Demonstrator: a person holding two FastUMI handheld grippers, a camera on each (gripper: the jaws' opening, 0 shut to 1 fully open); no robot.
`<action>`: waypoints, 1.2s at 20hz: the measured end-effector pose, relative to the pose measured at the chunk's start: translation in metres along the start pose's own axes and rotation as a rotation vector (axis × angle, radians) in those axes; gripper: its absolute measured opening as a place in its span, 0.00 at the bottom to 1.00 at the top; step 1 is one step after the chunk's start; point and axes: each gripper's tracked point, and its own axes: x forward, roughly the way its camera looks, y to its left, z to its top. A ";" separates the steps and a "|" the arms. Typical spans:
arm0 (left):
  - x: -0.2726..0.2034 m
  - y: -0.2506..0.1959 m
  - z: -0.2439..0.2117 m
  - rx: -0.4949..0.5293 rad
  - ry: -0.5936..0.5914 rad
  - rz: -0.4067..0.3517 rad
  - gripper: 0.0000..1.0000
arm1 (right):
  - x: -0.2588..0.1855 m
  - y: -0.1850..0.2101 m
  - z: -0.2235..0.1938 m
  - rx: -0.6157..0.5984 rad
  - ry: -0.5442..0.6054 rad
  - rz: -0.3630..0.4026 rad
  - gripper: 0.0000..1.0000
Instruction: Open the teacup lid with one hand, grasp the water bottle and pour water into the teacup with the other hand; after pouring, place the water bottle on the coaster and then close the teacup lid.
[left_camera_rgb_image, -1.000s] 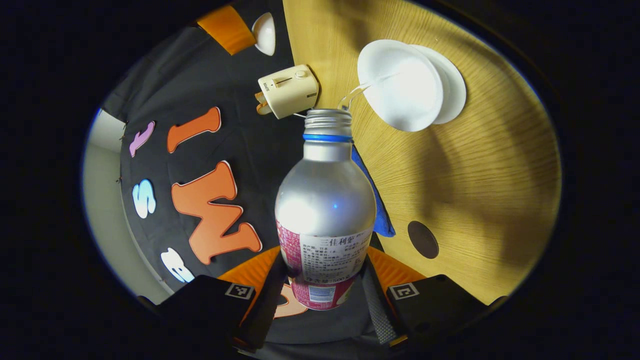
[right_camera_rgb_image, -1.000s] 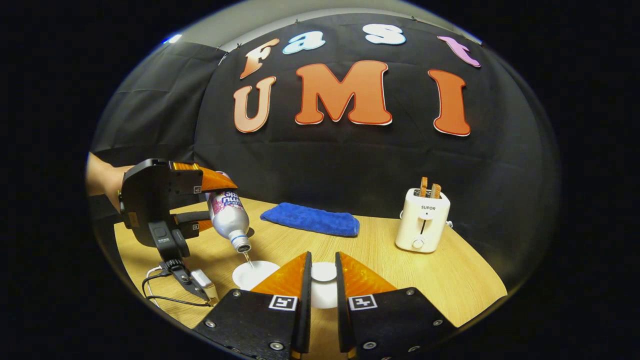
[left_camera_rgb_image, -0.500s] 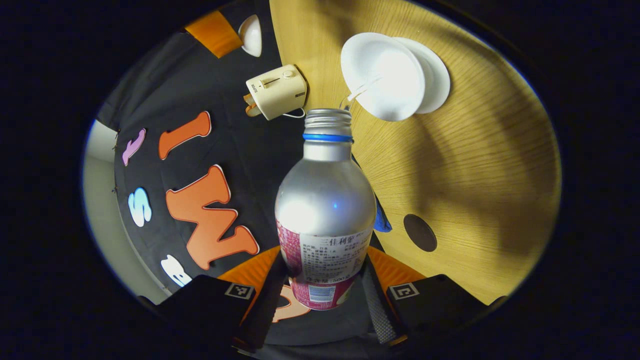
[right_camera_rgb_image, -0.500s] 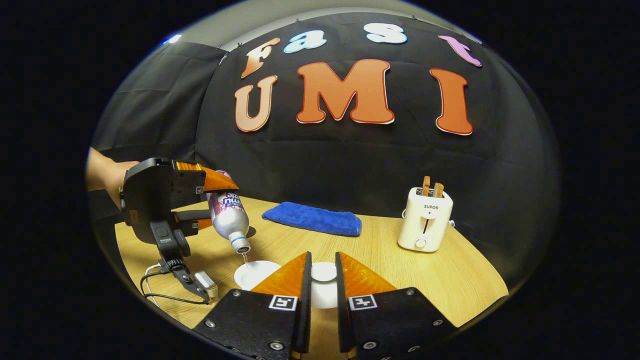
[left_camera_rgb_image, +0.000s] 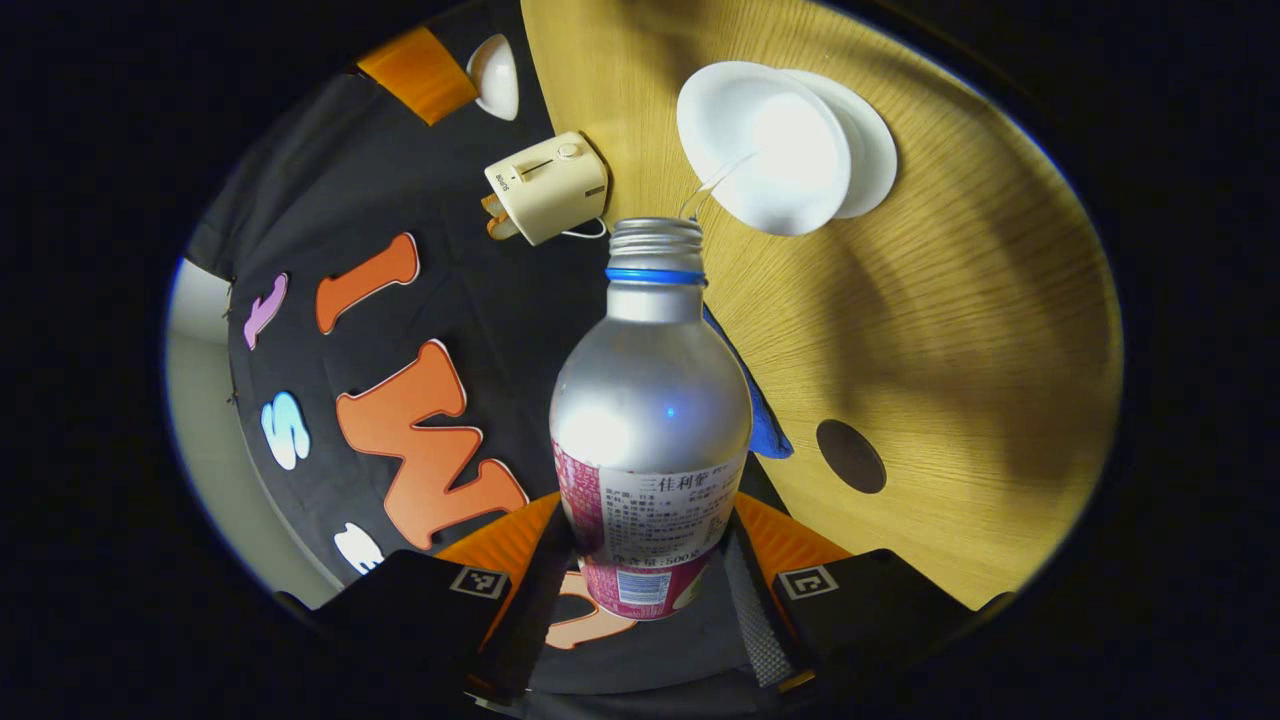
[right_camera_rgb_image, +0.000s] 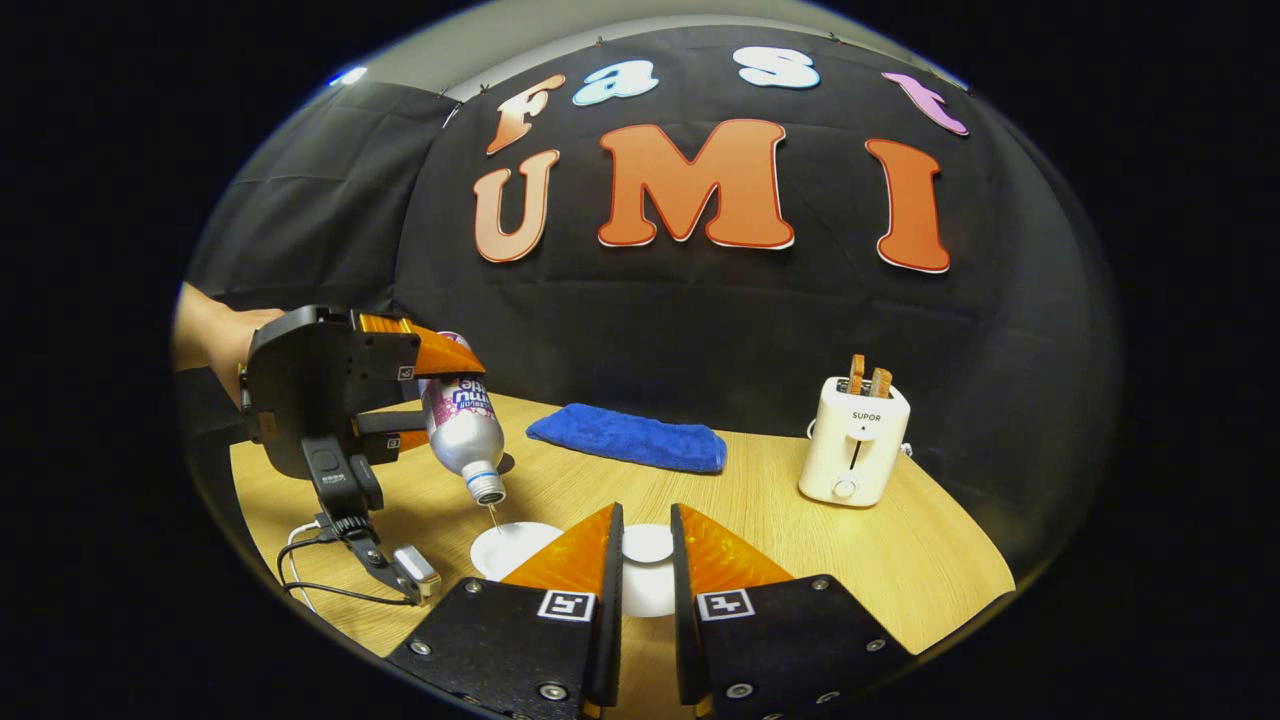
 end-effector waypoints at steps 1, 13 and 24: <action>0.001 0.001 0.000 0.005 -0.003 0.001 0.83 | 0.001 0.000 0.000 -0.002 -0.001 0.002 0.23; 0.002 0.016 0.000 0.085 -0.011 0.008 0.81 | -0.002 0.002 0.000 -0.017 -0.002 0.008 0.23; 0.000 0.025 0.005 0.185 -0.015 -0.009 0.82 | -0.003 0.002 0.003 -0.009 -0.003 0.024 0.23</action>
